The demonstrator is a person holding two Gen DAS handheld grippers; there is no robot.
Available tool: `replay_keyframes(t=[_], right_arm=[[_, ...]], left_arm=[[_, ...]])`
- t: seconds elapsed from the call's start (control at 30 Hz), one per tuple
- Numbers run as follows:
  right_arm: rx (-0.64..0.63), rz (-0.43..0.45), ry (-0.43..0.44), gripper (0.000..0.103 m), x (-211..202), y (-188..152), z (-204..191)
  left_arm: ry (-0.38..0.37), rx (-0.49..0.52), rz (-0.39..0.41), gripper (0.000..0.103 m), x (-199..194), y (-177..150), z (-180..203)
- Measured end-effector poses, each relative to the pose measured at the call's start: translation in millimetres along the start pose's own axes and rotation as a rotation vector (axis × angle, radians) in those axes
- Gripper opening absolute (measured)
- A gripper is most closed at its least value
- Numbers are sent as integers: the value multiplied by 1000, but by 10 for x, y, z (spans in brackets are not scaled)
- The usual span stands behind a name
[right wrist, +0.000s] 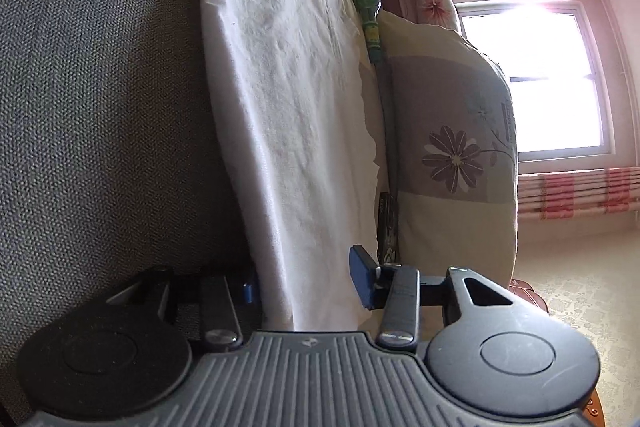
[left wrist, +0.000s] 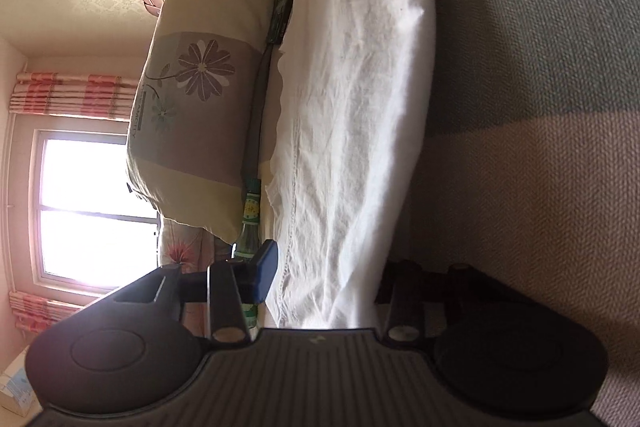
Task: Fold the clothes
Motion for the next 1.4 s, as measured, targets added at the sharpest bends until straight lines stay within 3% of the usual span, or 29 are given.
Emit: replay_keyframes(t=[0.07, 0.13, 0.2, 0.27, 0.43, 0.6, 0.97, 1.17, 1.4], right_arm=[[1, -2, -6, 63, 2, -29, 28], [-9, 0, 3, 62, 22, -12, 13], [-46, 4, 15, 48, 37, 33, -45], [-107, 2, 50, 9, 53, 82, -213], [-58, 4, 4, 10, 65, 71, -242], [-32, 25, 18, 8, 46, 46, -189], [56, 37, 20, 7, -57, -6, 77], [120, 54, 10, 6, -320, 9, 312], [84, 54, 46, 6, -781, 6, 150]], left_arm=[[-2, 5, -17, 50, -3, -41, -21], [-4, 8, -30, 43, 4, -64, -17], [-8, 14, -35, 32, 26, -52, 37], [-20, 31, -45, 17, 38, -46, 111], [-37, 25, -53, 7, 16, -81, 161], [-74, -29, -27, 7, 8, -94, 73], [-35, -10, 12, 4, -154, -65, -194], [-8, -43, 21, 2, -313, -88, -377], [-42, -30, 48, 2, -814, -173, -350]])
Point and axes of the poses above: each gripper's, at about its wrist camera, not at the fingertips, and x roughly the way its jaws point, z to its right, y to its top, the point moved 7 cm from there along x, roughly the way its jaws point, and after that the axes turned 13 degrees about -x, right-handed, at the moved point
